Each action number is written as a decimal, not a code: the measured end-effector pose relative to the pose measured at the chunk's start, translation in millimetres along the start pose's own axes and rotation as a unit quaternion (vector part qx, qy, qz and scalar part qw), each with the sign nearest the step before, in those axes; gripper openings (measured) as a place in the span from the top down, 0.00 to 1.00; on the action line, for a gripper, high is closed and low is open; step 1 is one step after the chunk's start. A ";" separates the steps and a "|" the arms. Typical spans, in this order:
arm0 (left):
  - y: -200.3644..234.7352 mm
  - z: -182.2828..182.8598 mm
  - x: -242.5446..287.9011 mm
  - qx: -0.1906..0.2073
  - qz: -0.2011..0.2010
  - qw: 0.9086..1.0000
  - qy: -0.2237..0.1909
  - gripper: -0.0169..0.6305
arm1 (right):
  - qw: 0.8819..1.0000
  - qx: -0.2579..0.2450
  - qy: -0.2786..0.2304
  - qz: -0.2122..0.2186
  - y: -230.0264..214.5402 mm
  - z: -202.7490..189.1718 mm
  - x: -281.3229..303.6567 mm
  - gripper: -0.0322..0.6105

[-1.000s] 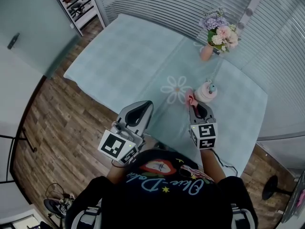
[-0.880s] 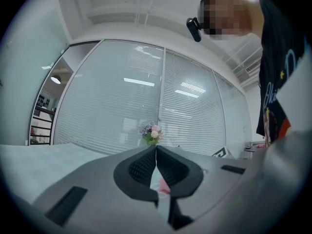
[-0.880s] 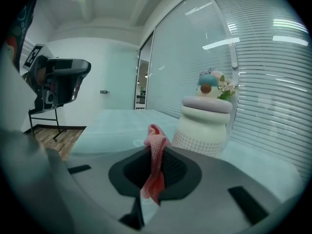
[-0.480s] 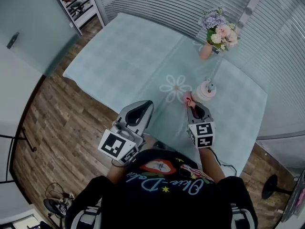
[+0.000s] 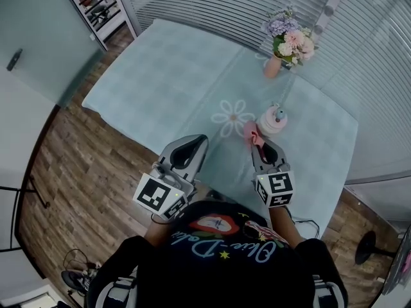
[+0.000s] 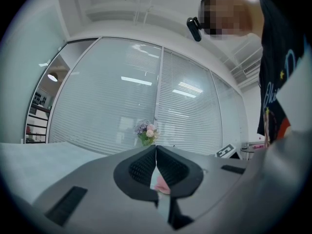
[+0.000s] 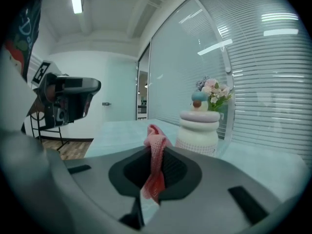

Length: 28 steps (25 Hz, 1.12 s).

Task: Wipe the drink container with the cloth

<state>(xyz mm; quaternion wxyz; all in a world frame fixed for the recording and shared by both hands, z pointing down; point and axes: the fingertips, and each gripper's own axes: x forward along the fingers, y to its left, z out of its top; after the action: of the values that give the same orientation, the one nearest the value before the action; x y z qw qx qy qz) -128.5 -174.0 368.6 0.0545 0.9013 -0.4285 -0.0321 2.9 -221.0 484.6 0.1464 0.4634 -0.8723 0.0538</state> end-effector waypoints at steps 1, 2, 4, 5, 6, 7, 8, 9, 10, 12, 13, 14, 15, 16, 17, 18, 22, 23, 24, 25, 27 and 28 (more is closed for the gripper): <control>-0.5 -0.4 1.4 0.000 -0.001 1.000 0.000 0.97 | 1.000 0.008 -0.014 0.002 0.7 6.6 -4.3 0.91; -0.7 -0.9 2.6 0.000 -0.003 1.000 0.001 0.97 | 0.999 0.015 -0.029 0.004 1.4 13.8 -8.5 0.91; -1.0 -1.5 4.8 0.000 -0.004 1.000 0.003 0.97 | 0.998 0.024 -0.060 0.008 2.0 29.7 -17.7 0.91; -1.6 -1.5 5.8 0.001 -0.006 1.000 0.003 0.97 | 0.997 0.029 -0.075 0.009 1.5 37.9 -22.8 0.91; -2.4 -1.2 6.7 0.001 -0.008 1.000 0.004 0.97 | 0.995 0.034 -0.090 0.009 0.4 45.6 -28.1 0.91; -3.3 -0.9 7.5 0.001 -0.009 1.000 0.003 0.97 | 0.994 0.040 -0.105 0.010 -0.9 52.7 -33.1 0.91; -4.3 -0.6 8.1 0.001 -0.011 1.000 0.003 0.97 | 0.992 0.046 -0.120 0.011 -2.1 58.8 -37.5 0.91; -5.2 -0.6 8.4 0.001 -0.013 1.000 0.003 0.97 | 0.989 0.052 -0.135 0.014 -2.8 64.1 -41.6 0.91; -5.8 -0.9 8.5 0.001 -0.014 1.000 0.003 0.97 | 0.987 0.058 -0.148 0.017 -3.3 69.0 -45.4 0.91; -6.7 -2.1 8.5 0.001 -0.016 1.000 0.005 0.97 | 0.982 0.074 -0.172 0.020 -4.9 78.0 -52.7 0.91; -7.1 -2.7 8.5 0.001 -0.016 1.000 0.006 0.97 | 0.980 0.082 -0.182 0.021 -6.1 81.5 -56.3 0.91; -7.6 -3.3 8.5 0.000 -0.016 1.000 0.006 0.97 | 0.978 0.087 -0.188 0.021 -7.1 84.1 -59.6 0.91; -8.0 -4.0 8.2 0.000 -0.015 1.000 0.007 0.97 | 0.977 0.089 -0.192 0.020 -7.8 85.8 -62.4 0.91; -8.0 -4.5 7.9 -0.001 -0.015 1.000 0.008 0.97 | 0.977 0.089 -0.195 0.019 -8.3 86.8 -64.4 0.91; -7.8 -4.8 7.6 -0.001 -0.014 1.000 0.009 0.97 | 0.977 0.087 -0.196 0.016 -8.6 87.4 -65.6 0.91; -7.6 -4.9 7.3 0.000 -0.014 1.000 0.010 0.97 | 0.977 0.086 -0.196 0.014 -9.0 87.7 -66.4 0.91; -7.5 -3.8 6.4 0.000 -0.014 1.000 0.012 0.97 | 0.977 0.088 -0.195 0.010 -9.7 87.4 -66.7 0.91; -7.4 -3.6 6.1 0.001 -0.014 1.000 0.012 0.97 | 0.977 0.087 -0.193 0.010 -9.4 87.1 -66.3 0.91; -7.2 -3.6 5.6 0.000 -0.014 1.000 0.012 0.97 | 0.978 0.086 -0.192 0.009 -8.9 86.6 -66.1 0.91; -6.9 -3.8 4.7 0.000 -0.014 1.000 0.012 0.97 | 0.978 0.085 -0.190 0.007 -8.2 86.1 -66.0 0.91; -6.4 -4.3 2.7 -0.001 -0.013 1.000 0.013 0.97 | 0.979 0.077 -0.187 0.003 -6.6 85.2 -66.5 0.91; -6.3 -4.5 2.2 -0.001 -0.013 1.000 0.013 0.97 | 0.980 0.071 -0.185 0.001 -5.9 85.2 -66.7 0.91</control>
<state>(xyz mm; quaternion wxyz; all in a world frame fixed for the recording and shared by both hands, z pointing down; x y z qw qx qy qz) -121.8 -171.4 372.3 0.0604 0.9069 -0.4164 -0.0217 25.4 -191.0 382.9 -0.0514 0.4739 -0.8786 0.0292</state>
